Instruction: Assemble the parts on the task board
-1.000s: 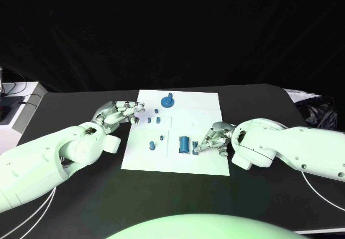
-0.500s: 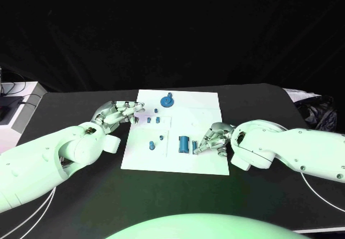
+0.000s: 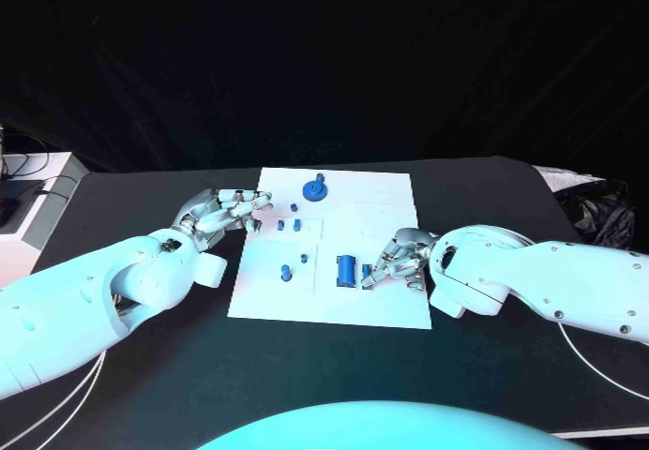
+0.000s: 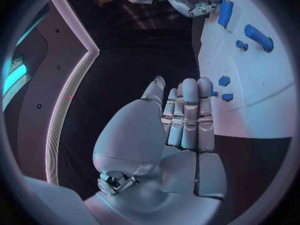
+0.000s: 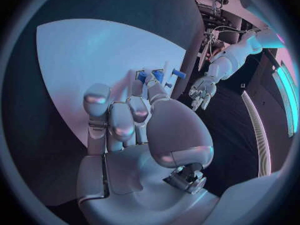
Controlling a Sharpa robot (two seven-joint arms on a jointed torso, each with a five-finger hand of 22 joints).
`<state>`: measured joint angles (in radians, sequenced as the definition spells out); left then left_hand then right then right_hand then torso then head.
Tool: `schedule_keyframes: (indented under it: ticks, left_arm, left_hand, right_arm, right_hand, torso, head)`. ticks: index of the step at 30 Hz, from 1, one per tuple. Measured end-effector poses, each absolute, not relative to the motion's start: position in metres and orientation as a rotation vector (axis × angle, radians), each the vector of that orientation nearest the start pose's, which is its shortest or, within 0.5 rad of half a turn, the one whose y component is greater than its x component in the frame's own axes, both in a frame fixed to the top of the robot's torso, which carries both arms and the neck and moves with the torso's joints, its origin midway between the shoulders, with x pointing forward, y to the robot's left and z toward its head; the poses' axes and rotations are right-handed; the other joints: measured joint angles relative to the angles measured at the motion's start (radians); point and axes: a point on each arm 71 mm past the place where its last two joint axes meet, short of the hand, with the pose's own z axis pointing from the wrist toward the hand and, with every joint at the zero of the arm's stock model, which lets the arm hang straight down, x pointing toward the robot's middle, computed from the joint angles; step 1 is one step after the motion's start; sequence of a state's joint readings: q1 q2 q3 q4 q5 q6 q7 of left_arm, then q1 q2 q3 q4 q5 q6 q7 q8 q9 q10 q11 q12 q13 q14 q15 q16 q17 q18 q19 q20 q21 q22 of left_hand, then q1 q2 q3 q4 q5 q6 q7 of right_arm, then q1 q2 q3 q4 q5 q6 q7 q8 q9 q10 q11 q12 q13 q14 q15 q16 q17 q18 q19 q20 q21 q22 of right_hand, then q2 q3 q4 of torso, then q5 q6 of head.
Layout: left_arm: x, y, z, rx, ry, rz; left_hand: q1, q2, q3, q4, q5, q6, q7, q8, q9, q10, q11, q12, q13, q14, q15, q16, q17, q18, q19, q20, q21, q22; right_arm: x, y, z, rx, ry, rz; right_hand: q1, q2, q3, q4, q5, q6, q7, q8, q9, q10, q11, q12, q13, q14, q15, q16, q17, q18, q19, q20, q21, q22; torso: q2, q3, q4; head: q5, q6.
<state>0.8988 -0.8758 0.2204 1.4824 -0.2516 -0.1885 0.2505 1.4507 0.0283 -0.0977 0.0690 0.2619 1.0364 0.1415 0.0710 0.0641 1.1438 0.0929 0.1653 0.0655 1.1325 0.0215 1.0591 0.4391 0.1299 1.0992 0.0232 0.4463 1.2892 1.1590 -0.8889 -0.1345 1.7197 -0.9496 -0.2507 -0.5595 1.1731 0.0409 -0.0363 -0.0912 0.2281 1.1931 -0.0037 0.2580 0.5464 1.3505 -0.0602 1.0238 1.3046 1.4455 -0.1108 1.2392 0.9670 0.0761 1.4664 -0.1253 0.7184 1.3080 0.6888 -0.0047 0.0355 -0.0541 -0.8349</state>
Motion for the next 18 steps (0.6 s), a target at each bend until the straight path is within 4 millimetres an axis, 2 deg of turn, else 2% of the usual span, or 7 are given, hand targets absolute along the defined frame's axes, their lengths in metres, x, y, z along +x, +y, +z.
schedule_keyframes:
  ticks: [1,3,11,18]
  left_arm:
    - [0.4694,0.2369,-0.2376,-1.125,1.572,-1.486]
    - [0.4694,0.2371,-0.2376,-1.126,1.572,-1.485]
    - [0.4694,0.2374,-0.2377,-1.126,1.572,-1.485]
    - [0.4693,0.2377,-0.2376,-1.126,1.572,-1.484]
  left_hand:
    - [0.000,0.000,0.000,0.000,0.000,0.000,0.000,0.000,0.000,0.000,0.000,0.000,0.000,0.000,0.000,0.000,0.000,0.000,0.000,0.000,0.000,0.000]
    - [0.000,0.000,0.000,0.000,0.000,0.000,0.000,0.000,0.000,0.000,0.000,0.000,0.000,0.000,0.000,0.000,0.000,0.000,0.000,0.000,0.000,0.000]
    - [0.000,0.000,0.000,0.000,0.000,0.000,0.000,0.000,0.000,0.000,0.000,0.000,0.000,0.000,0.000,0.000,0.000,0.000,0.000,0.000,0.000,0.000]
    - [0.000,0.000,0.000,0.000,0.000,0.000,0.000,0.000,0.000,0.000,0.000,0.000,0.000,0.000,0.000,0.000,0.000,0.000,0.000,0.000,0.000,0.000]
  right_arm:
    - [0.4193,-0.1938,-0.2520,0.485,2.231,0.523]
    - [0.4196,-0.1957,-0.2540,0.485,2.231,0.510]
    - [0.4198,-0.1957,-0.2552,0.473,2.226,0.494]
    - [0.4208,-0.1960,-0.2555,0.468,2.219,0.488]
  right_hand:
    - [0.013,0.010,0.007,-0.007,-0.001,0.000,0.000,0.001,-0.001,0.003,-0.003,0.004,0.002,0.000,0.000,0.000,0.000,0.000,0.000,0.000,0.000,0.000]
    - [0.019,0.004,0.026,-0.016,-0.028,0.000,0.000,0.001,-0.007,0.007,-0.007,0.012,0.004,-0.004,-0.004,0.000,-0.003,0.000,0.000,0.000,0.000,0.000]
    - [0.017,-0.004,0.072,-0.024,-0.031,0.000,0.000,0.001,-0.017,0.007,-0.006,0.012,0.003,-0.004,-0.004,0.000,-0.004,0.000,0.000,0.000,0.000,0.000]
    - [0.012,-0.009,0.073,-0.023,-0.026,0.000,0.000,0.001,-0.017,0.007,-0.006,0.012,0.003,-0.004,-0.004,0.000,-0.004,0.000,0.000,0.000,0.000,0.000]
  torso:
    - [0.000,0.0000,-0.0004]
    - [0.000,0.0001,-0.0007]
    - [0.000,0.0003,-0.0009]
    - [0.000,0.0006,-0.0012]
  head:
    - [0.001,0.000]
    - [0.001,0.000]
    - [0.002,0.001]
    - [0.002,0.002]
